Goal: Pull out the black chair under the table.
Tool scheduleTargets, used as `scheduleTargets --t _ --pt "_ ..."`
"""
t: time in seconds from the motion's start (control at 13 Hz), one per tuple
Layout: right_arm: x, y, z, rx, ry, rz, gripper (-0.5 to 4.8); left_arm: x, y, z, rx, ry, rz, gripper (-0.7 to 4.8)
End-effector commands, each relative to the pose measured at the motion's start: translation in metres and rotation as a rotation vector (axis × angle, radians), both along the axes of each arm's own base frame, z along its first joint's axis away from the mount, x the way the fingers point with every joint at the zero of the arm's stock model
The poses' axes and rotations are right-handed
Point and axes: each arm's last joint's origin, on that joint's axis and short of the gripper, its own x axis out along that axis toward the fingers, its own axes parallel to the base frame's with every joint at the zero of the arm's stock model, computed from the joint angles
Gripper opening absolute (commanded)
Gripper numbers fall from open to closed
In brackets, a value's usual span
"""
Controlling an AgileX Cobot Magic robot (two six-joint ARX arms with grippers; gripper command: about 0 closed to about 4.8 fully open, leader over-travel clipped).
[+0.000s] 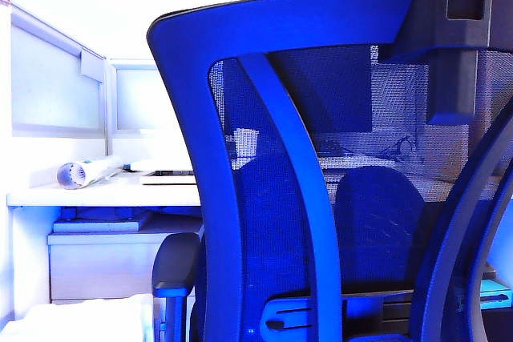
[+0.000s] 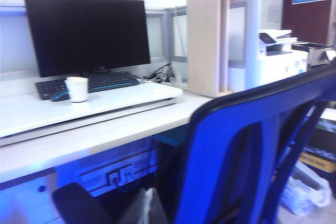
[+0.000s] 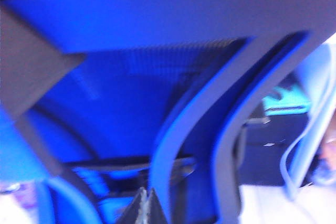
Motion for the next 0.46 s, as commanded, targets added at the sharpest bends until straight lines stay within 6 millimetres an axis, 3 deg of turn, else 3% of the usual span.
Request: scheduleTargets --t 0.08,0.46 --pt "0.002 -0.006 0.002 -0.016 -0.023 -0.02 -0.02 0.001 0.002 0.0 -0.012 -0.001 0.074 -0.06" --pt "0.005 -0.023 -0.003 0.0 -0.007 -0.123 -0.02 0.005 0.005 -0.013 0.082 0.087 0.229 -0.05"
